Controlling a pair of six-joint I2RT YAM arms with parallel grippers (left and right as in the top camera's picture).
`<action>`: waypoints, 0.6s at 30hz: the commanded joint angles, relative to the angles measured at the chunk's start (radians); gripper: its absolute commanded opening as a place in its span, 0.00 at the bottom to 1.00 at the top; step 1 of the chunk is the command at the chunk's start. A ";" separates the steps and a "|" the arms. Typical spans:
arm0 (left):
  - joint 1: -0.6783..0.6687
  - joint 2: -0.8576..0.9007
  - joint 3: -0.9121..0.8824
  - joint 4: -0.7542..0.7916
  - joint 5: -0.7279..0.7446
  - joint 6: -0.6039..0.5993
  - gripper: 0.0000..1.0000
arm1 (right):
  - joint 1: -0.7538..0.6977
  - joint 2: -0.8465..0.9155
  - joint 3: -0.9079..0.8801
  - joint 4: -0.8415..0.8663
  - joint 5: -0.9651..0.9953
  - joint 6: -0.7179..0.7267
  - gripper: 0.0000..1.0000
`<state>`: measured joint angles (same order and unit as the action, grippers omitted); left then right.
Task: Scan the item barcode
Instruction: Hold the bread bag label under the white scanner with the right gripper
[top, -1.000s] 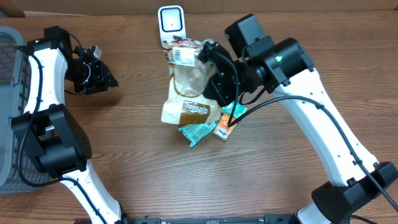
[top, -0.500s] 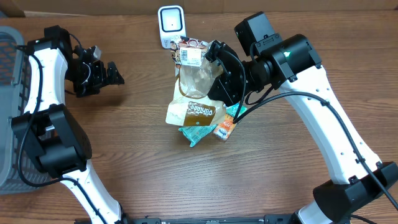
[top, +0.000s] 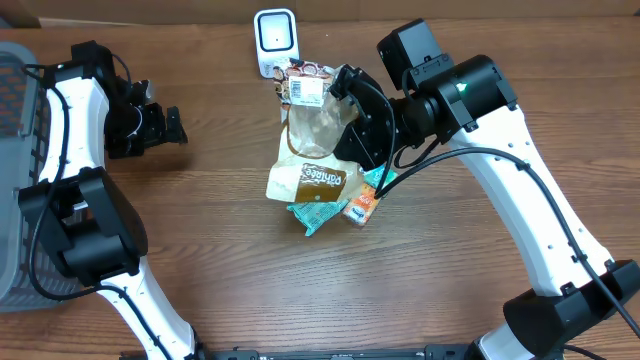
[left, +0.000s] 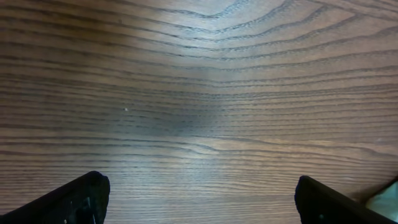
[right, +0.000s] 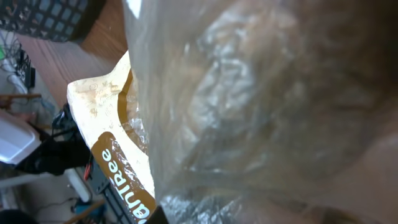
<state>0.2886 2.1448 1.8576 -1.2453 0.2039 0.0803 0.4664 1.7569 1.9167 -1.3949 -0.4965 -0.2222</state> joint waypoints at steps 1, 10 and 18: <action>-0.001 -0.013 0.010 0.001 -0.021 0.002 1.00 | 0.003 -0.038 0.025 0.051 0.048 0.093 0.04; -0.001 -0.013 0.010 0.001 -0.021 0.002 0.99 | 0.035 0.003 0.064 0.264 0.592 0.244 0.04; -0.001 -0.013 0.010 0.001 -0.021 0.002 1.00 | 0.069 0.219 0.114 0.725 1.278 -0.064 0.06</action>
<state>0.2886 2.1448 1.8576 -1.2442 0.1890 0.0803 0.5194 1.8698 2.0106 -0.7959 0.4080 -0.0978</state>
